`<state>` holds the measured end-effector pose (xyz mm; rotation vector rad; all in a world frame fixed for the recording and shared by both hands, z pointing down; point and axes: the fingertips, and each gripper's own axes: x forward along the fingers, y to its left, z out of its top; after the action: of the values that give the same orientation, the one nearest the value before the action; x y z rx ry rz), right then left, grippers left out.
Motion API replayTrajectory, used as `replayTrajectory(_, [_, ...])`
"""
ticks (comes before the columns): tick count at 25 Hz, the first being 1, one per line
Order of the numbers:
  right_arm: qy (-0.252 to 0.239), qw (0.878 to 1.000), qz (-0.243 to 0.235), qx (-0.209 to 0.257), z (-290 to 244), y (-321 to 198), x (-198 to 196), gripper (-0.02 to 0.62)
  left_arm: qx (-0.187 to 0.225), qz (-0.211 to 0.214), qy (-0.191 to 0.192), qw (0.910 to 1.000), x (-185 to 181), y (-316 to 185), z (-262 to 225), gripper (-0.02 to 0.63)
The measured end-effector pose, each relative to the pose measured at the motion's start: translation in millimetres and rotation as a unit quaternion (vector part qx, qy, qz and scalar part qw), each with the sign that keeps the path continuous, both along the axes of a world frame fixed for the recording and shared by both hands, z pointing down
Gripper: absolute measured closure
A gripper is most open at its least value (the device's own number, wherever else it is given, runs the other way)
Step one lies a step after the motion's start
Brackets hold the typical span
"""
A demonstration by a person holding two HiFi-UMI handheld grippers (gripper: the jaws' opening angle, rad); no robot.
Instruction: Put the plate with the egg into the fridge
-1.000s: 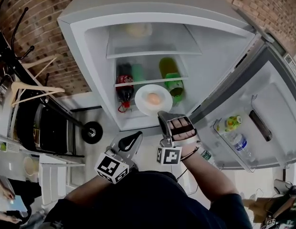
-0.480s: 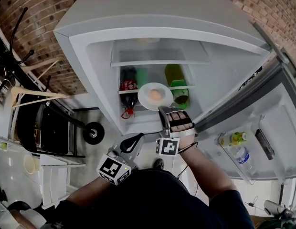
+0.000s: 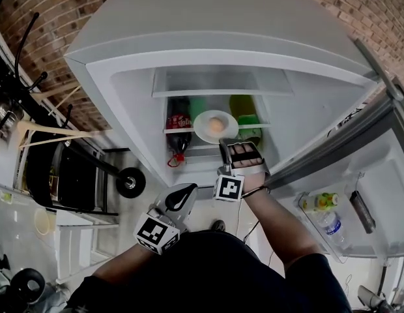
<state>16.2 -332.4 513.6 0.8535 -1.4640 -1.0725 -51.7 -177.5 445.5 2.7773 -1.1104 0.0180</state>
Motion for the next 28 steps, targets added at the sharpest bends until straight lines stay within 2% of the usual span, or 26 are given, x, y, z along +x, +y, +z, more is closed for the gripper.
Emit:
replayTrajectory(12, [0.003, 1.000, 0.006, -0.007, 7.0, -30.6, -4.5, 0.574, -0.001, -0.007, -0.001, 1.0000, -3.1, -5.5, 0.5, 0.601])
replayTrajectory(21, [0.005, 0.999, 0.004, -0.049, 12.7, -43.7, -9.9, 0.572, -0.004, -0.008, -0.002, 1.0000, -2.8, -3.9, 3.0, 0.601])
replayTrajectory(28, [0.024, 0.996, -0.002, -0.085, 23.9, -47.7, -16.9, 0.563, -0.006, -0.011, -0.002, 0.9999, -3.7, -1.9, 5.1, 0.601])
